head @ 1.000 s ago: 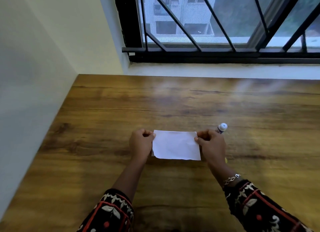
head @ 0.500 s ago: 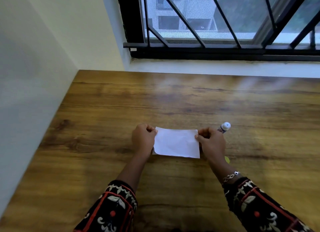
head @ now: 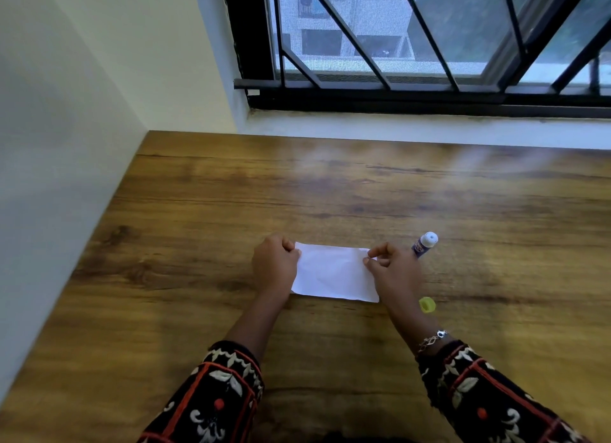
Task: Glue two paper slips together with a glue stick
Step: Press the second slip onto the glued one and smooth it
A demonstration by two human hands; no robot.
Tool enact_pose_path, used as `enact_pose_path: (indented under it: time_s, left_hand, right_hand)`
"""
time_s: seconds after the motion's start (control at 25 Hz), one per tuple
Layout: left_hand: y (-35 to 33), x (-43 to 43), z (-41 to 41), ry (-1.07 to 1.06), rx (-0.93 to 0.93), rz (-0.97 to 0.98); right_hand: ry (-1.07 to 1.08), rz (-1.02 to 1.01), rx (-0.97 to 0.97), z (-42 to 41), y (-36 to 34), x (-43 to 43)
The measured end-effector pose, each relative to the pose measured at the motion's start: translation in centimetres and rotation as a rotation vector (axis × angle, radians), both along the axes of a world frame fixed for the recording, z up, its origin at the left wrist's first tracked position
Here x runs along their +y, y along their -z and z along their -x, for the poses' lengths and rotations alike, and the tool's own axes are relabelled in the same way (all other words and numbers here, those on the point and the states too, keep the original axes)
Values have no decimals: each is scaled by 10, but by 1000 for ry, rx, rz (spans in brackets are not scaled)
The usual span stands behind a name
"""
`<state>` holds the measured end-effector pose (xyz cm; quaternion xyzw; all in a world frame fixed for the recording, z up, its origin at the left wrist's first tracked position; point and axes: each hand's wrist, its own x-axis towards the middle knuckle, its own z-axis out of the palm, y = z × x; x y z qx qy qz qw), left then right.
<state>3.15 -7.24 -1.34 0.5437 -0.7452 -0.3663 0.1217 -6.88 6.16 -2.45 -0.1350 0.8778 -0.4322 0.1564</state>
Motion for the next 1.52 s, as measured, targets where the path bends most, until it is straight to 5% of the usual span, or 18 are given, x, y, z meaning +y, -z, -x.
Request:
enact_pose_path:
  time_s: [0.32, 1.04, 1.52]
  left_hand:
    - [3, 1, -1, 24, -7, 41]
    - [6, 1, -2, 44, -3, 68]
    - [-1, 2, -20, -46, 271, -59]
  right_hand:
    - [66, 150, -194, -1, -7, -4]
    - [134, 282, -269, -15, -14, -11]
    - [43, 475, -164, -17, -37, 1]
